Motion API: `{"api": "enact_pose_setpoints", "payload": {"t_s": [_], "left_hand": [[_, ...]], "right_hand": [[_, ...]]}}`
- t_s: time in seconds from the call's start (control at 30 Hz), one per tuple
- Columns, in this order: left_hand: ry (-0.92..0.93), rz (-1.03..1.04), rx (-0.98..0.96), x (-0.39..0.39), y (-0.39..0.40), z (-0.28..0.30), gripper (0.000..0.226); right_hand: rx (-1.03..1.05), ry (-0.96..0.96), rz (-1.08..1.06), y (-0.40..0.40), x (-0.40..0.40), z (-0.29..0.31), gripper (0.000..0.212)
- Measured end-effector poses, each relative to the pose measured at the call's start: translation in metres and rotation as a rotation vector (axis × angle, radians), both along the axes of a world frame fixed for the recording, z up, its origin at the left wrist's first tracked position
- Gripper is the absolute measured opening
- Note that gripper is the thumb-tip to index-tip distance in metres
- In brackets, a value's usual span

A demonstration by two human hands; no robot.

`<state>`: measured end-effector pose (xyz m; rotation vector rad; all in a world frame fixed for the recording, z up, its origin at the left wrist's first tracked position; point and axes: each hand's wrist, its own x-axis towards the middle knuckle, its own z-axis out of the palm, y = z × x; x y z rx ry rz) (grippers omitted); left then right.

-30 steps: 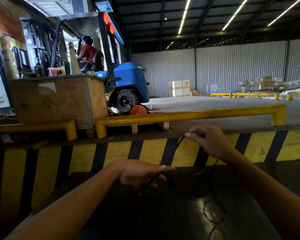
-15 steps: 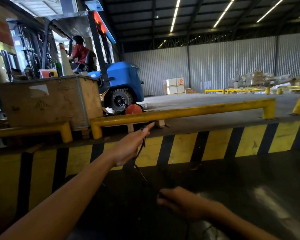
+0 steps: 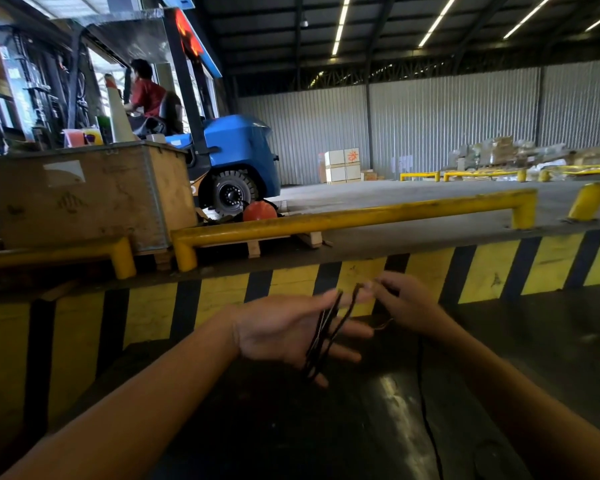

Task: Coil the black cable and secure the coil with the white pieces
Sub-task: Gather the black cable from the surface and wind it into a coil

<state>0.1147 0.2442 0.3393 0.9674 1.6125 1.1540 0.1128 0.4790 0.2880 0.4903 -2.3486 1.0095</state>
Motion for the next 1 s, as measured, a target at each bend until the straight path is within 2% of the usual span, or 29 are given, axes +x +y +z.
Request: {"api": "enact_pose_setpoints", "payload": {"t_s": [0.13, 0.17, 0.23, 0.33, 0.47, 0.5, 0.57, 0.63, 0.73, 0.87, 1.0], "left_hand": [[-0.186, 0.122, 0.457, 0.003, 0.016, 0.021, 0.046], [-0.175, 0.178, 0.539, 0.002, 0.019, 0.027, 0.044], [-0.035, 0.319, 0.609, -0.002, 0.023, 0.033, 0.038], [0.284, 0.467, 0.445, -0.010, 0.020, 0.026, 0.040], [0.777, 0.507, 0.043, -0.021, 0.001, 0.009, 0.026], [0.864, 0.511, -0.075, -0.025, -0.005, 0.006, 0.026], [0.909, 0.504, -0.316, -0.032, -0.015, 0.001, 0.037], [0.862, 0.436, -0.498, -0.033, -0.021, -0.003, 0.045], [0.718, 0.366, -0.511, -0.018, -0.019, 0.000, 0.030], [0.405, 0.249, -0.276, 0.004, -0.010, 0.009, 0.023], [0.047, 0.104, 0.037, 0.007, 0.004, 0.013, 0.039]], "right_hand": [[-0.106, -0.320, 0.242, -0.033, 0.017, -0.030, 0.029], [-0.064, -0.396, 0.268, -0.043, 0.022, -0.036, 0.025], [0.130, -0.498, 0.337, -0.063, 0.030, -0.046, 0.017], [0.325, -0.525, 0.422, -0.071, 0.042, -0.038, 0.016], [0.481, -0.337, 0.258, -0.040, 0.045, 0.005, 0.018], [0.510, -0.277, 0.207, -0.029, 0.044, 0.016, 0.017], [0.506, -0.174, 0.138, -0.007, 0.042, 0.037, 0.011], [0.373, -0.111, 0.100, 0.012, 0.041, 0.052, 0.014], [0.185, -0.005, 0.022, 0.029, 0.032, 0.057, 0.015], [0.140, 0.007, -0.152, 0.029, 0.009, 0.033, 0.013], [0.090, -0.160, -0.099, -0.003, 0.006, -0.004, 0.021]]}}
